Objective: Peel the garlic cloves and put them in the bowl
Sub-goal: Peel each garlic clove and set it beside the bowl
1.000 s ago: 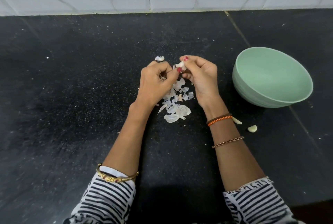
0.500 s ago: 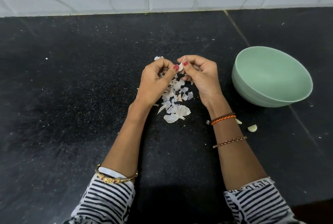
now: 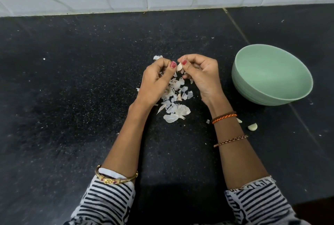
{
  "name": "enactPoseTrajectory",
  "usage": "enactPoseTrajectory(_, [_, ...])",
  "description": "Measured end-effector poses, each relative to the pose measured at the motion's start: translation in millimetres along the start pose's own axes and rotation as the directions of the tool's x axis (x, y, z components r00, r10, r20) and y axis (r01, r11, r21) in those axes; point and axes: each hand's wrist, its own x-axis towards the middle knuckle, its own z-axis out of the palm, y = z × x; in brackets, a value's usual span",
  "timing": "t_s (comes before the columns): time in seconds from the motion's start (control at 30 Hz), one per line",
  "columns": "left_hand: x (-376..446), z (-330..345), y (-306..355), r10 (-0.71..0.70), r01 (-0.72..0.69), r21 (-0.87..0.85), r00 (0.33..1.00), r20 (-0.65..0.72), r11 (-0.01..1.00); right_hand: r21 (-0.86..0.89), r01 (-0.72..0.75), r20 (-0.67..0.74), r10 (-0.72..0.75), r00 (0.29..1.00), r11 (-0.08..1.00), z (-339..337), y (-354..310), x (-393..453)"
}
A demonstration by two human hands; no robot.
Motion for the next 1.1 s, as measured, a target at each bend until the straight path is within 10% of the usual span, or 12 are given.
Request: enactPoseTrajectory(1.1, [-1.3, 2.1, 1.5, 0.027, -0.032, 0.271, 0.999, 0.019, 0.962, 0.093, -0.091, -0.039, 0.095, 0.995, 0.991, 11.0, -0.5, -3.6])
